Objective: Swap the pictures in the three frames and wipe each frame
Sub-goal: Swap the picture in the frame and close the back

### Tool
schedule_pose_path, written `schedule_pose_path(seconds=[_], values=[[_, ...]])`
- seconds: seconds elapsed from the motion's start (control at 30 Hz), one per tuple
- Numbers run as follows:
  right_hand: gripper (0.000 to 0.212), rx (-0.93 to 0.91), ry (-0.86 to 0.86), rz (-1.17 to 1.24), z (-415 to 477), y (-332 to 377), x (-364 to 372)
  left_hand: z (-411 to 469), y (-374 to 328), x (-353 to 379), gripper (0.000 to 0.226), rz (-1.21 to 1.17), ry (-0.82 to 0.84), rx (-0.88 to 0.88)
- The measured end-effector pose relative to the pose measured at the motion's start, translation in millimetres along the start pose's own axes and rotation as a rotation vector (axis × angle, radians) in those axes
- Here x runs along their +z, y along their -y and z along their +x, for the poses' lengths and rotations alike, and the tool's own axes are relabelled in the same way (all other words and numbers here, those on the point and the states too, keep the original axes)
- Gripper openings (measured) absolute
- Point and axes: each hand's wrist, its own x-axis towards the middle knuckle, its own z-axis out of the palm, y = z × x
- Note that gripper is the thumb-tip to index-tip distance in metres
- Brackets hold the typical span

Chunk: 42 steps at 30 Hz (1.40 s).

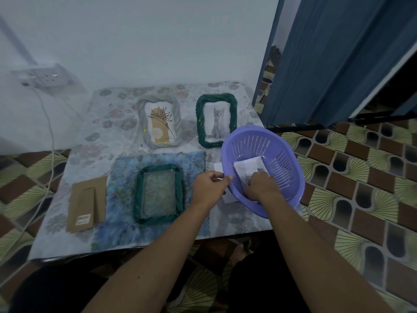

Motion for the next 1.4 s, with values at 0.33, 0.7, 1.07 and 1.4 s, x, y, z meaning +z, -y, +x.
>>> schedule_pose_path(seconds=[0.33,0.7,1.07,1.4], values=[[0.03,-0.033,-0.033,0.138,-7,-6,-8,-2,-1,2,0.022,-0.022,-0.028,-0.009],[0.024,-0.176,-0.292,0.192,-45,13,-36,0,-7,-2,0.027,0.043,0.02,-0.087],[0.017,-0.495,-0.527,0.387,-104,80,-43,-4,-14,-44,0.021,-0.199,-0.078,-0.046],[0.017,-0.578,-0.305,0.683,-112,140,1,-25,17,-119,0.017,-0.444,-0.144,-0.252]])
